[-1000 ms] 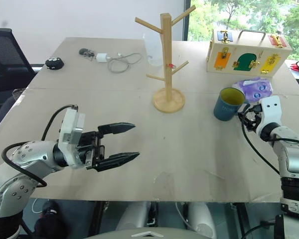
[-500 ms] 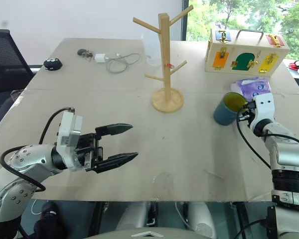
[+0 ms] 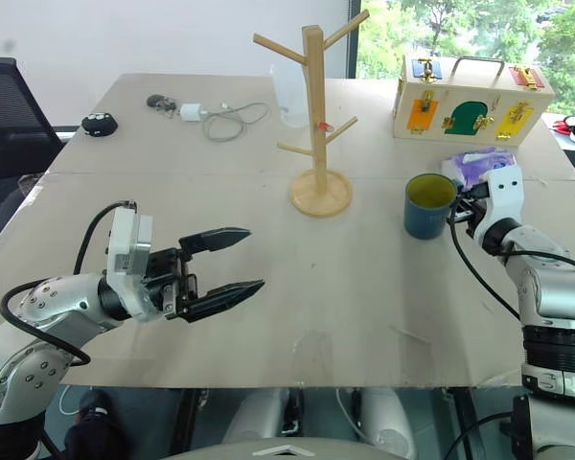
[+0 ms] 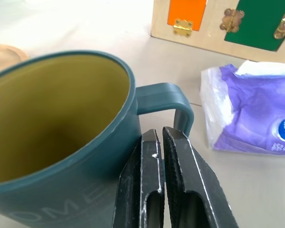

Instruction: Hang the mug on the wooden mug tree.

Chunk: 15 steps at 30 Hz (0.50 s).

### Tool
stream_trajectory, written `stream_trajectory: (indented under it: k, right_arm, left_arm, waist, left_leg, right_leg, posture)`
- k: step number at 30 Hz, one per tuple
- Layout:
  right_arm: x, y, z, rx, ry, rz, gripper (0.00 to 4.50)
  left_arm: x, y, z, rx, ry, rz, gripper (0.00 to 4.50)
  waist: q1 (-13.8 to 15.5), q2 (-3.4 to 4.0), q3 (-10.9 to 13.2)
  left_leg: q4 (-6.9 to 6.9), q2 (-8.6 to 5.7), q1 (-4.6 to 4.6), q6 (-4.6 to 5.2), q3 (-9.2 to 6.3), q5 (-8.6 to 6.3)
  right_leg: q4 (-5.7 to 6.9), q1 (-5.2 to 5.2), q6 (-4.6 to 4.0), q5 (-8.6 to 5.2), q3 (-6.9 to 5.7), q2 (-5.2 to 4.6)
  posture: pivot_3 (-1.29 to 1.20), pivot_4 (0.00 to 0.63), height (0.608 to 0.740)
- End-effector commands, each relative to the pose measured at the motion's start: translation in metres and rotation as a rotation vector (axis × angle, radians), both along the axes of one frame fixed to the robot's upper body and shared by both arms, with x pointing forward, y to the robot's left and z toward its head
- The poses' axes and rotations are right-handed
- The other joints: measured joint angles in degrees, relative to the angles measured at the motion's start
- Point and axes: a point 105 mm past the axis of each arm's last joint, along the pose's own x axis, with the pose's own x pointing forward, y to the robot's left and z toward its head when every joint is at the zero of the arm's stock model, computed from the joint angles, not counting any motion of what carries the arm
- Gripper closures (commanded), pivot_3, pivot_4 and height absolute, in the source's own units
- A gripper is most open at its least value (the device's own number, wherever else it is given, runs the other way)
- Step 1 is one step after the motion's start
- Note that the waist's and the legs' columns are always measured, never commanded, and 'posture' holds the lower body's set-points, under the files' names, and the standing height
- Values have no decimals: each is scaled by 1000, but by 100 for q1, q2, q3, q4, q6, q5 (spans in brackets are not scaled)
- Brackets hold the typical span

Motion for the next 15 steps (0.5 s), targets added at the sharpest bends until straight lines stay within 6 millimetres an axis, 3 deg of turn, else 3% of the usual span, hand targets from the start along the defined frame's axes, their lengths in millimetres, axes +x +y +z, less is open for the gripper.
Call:
stream_trajectory:
  k: [1, 4, 8, 9, 15]
  right_arm:
    - [-1, 1, 13, -59, -47, 19, 4462]
    - [-1, 0, 9, -63, -29, 32, 4462]
    - [3, -3, 5, -83, -23, 21, 2640]
    - [4, -4, 4, -81, -21, 16, 2437]
    - [9, -8, 1, -69, -14, -5, 2437]
  left_arm:
    - [-1, 1, 8, -5, -43, 10, 0]
    - [0, 1, 8, -3, -42, 14, 0]
    - [0, 1, 8, 0, -40, 19, 0]
    - [0, 2, 8, 0, -40, 20, 0]
    - [0, 2, 8, 2, -41, 29, 0]
  waist:
    - [0, 0, 0]
    - [0, 0, 0]
    - [-1, 0, 0]
    - [-1, 0, 0]
    - [-2, 0, 0]
  left_leg:
    - [0, 0, 0, 0, 0, 0]
    - [0, 0, 0, 0, 0, 0]
    - [0, 0, 0, 0, 0, 0]
    - [0, 0, 0, 0, 0, 0]
    - [0, 0, 0, -1, 1, 0]
  right_leg:
    - [0, 0, 0, 0, 0, 0]
    - [0, 0, 0, 0, 0, 0]
    - [0, 0, 0, 0, 0, 0]
    - [0, 0, 0, 0, 0, 0]
    - [0, 0, 0, 0, 0, 0]
  posture:
    - [0, 150, 740]
    - [0, 150, 740]
    - [0, 150, 740]
    - [0, 150, 740]
    - [0, 150, 740]
